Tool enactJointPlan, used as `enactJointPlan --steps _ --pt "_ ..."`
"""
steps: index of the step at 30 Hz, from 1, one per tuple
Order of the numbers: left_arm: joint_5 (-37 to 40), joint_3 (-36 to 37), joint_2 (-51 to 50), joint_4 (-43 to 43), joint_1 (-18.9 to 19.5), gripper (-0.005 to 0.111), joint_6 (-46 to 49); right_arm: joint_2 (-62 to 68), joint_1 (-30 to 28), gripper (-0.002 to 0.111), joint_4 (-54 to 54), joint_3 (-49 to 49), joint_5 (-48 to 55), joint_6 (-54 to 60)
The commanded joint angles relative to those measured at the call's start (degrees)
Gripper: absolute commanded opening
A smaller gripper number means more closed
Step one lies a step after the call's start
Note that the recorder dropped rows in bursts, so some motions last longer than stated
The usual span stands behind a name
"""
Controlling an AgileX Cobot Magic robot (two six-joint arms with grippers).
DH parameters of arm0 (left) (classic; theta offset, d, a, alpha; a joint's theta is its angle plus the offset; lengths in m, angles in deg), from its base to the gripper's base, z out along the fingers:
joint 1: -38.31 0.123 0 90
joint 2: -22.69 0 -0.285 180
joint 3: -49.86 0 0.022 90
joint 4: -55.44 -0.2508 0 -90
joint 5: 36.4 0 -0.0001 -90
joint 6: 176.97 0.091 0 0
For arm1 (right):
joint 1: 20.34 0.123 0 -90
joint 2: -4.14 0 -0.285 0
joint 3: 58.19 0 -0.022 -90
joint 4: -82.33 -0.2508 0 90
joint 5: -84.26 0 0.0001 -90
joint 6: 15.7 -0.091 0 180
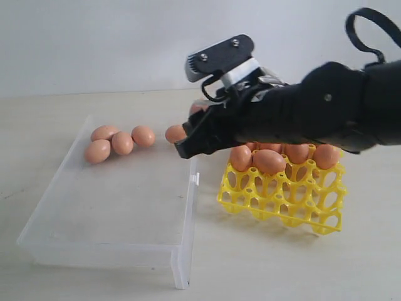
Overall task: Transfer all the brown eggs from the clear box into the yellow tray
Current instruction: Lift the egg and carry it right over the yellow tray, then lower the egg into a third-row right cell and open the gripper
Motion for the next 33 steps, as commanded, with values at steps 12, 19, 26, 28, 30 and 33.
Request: enactJointPlan --steps 12,19,26,28,30,33 --pt "-0.35 -0.23 0.32 0.39 -0.34 0.0 -0.23 -10.24 -2.82 0.0 -2.52 25.13 -31.17 -11.58" --pt "-0.35 -0.23 0.32 0.39 -0.34 0.0 -0.23 -6.52 -6.93 0.0 4.32 27.35 -34.61 -20.23" --pt "-0.35 -0.23 0.32 0.39 -0.34 0.0 -0.23 2.39 -7.52 0.0 8.55 27.35 -37.4 -24.54" --pt "-0.35 -0.23 0.32 0.39 -0.34 0.0 -0.23 3.93 -8.33 0.0 8.84 27.35 -38.61 -26.24" --pt "-0.35 -0.23 0.32 0.39 -0.34 0.0 -0.23 4.54 -9.41 0.0 10.49 27.35 -39.51 -27.44" --pt "-0.35 -0.23 0.32 0.39 -0.34 0.0 -0.23 5.94 -11.1 0.0 11.82 27.35 -40.02 -28.1"
